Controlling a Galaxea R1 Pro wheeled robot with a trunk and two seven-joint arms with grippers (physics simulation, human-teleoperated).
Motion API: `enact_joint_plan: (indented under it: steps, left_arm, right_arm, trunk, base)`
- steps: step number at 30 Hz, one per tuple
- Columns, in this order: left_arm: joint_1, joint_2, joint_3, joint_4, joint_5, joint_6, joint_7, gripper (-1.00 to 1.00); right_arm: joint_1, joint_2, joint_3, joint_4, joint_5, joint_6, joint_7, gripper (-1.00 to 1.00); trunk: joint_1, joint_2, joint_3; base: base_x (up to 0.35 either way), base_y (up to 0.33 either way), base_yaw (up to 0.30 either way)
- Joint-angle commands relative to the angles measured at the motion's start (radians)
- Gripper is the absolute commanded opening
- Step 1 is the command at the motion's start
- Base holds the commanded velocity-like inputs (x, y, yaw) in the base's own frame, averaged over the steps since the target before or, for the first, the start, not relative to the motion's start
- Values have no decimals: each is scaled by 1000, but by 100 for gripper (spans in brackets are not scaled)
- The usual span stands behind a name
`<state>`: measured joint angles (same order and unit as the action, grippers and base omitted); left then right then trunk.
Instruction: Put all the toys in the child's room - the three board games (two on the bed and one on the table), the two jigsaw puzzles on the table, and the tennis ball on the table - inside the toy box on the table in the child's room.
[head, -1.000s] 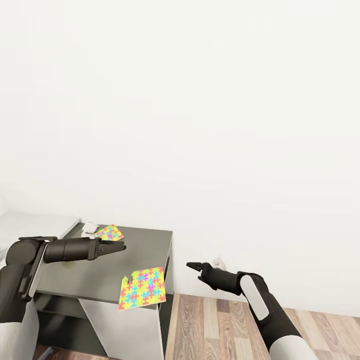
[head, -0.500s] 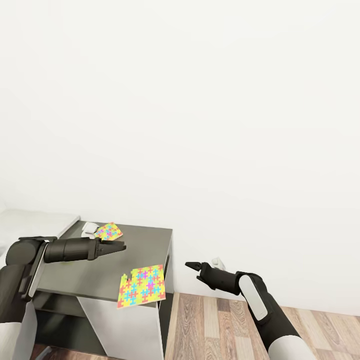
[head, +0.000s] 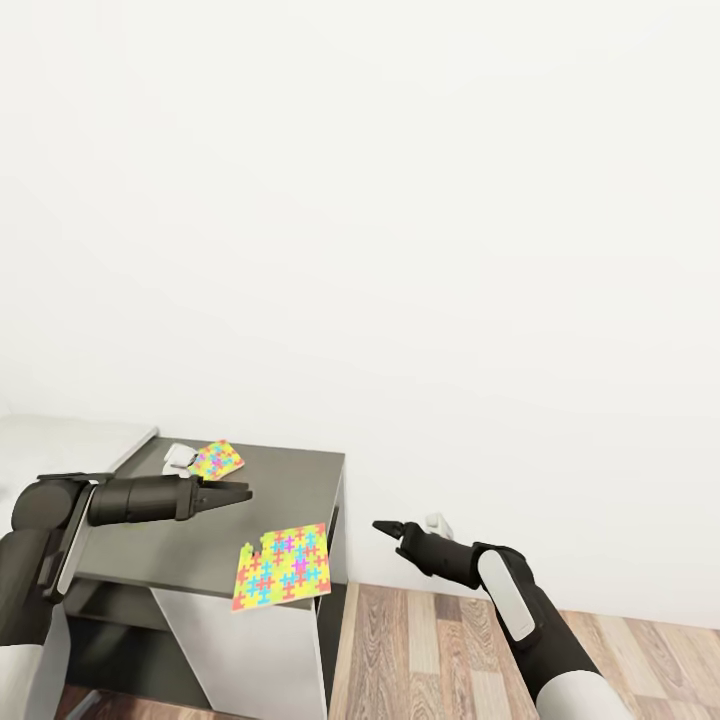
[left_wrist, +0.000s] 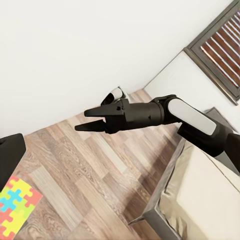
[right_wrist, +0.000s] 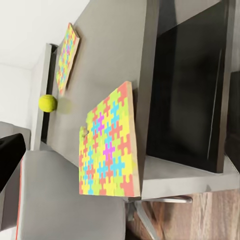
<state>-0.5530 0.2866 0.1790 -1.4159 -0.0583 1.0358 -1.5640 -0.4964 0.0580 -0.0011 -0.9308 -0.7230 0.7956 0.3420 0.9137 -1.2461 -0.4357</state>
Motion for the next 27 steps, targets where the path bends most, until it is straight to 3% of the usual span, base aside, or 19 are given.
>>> enact_joint_plan:
  steps: [1, 14, 27]
  left_arm:
    - [-1, 0, 0, -1, -6, 10, -7, 100]
    - [-1, 0, 0, 0, -6, 10, -7, 100]
    - [-1, 0, 1, 0, -6, 10, -7, 100]
  right_arm:
    - [-1, 0, -2, 0, 1, 4, 3, 100]
    - [-1, -11, -6, 3, -2, 20, 9, 100]
    - [-1, -1, 1, 23, 12, 7, 3, 100]
  trunk:
    - [4, -8, -4]
    - [54, -99, -45]
    - [104, -190, -86]
  base:
    - [0, 0, 0]
    - [0, 0, 0]
    - [0, 0, 0]
